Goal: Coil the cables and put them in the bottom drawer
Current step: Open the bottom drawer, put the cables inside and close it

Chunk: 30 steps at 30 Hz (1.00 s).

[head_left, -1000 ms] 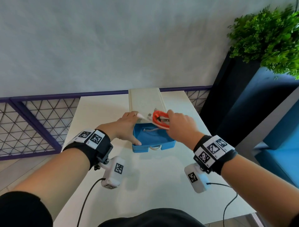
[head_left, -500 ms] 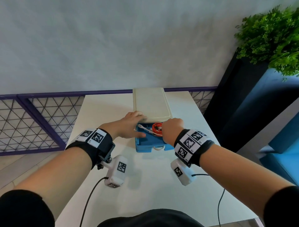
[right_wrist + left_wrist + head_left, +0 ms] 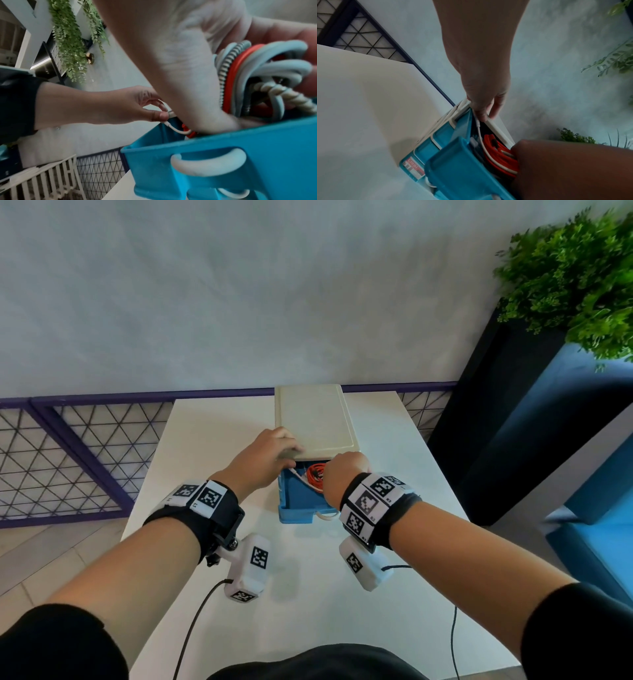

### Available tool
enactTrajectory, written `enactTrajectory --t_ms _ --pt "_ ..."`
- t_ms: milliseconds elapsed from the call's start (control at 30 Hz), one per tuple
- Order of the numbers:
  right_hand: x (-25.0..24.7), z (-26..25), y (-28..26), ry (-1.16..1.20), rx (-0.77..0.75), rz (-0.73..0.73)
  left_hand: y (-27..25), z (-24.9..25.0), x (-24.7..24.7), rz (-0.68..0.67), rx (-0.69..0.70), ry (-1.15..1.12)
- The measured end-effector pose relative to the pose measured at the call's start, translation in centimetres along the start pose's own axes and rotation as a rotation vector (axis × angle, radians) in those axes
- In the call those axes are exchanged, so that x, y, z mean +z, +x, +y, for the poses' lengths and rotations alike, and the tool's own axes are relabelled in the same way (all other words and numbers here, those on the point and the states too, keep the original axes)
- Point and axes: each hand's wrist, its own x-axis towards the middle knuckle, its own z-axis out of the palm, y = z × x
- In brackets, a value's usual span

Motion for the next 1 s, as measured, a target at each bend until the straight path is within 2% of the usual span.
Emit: enactTrajectory --t_ms 200,367,467,567,667,833,933,1000 --pt "0.5 0.3 0.1 0.141 -0.008 0.077 0.2 1.0 0.5 0.025 -0.058 0.151" --pt "0.9 -0.3 0.5 0.263 0.042 0.107 0.3 1.6 1.1 0.04 -0.065 0.217" --pt "1.6 -0.6 0.7 0.372 0.053 0.119 0.1 1.4 0.8 0.034 -0.069 0.15" --pt "2.2 -0.6 0.8 0.476 0.078 0.135 0.1 0.8 -0.3 -0.034 -0.065 0.05" --pt "2.7 -0.5 0.7 0.54 0.1 0.154 0.2 0.8 -0.8 -0.097 -0.073 0.042" --pt "2.9 0.6 0.8 0.706 0.03 0.146 0.2 1.1 -0.5 -0.056 -0.098 0.071" --pt "3.1 1.5 -0.1 0.73 -0.006 0.167 0.6 1.4 -0.4 -0.063 -0.094 0.166" --pt "3.4 2.0 -1.2 0.626 0.004 0.258 0.9 1.7 -0.1 -0.053 -0.102 0.224"
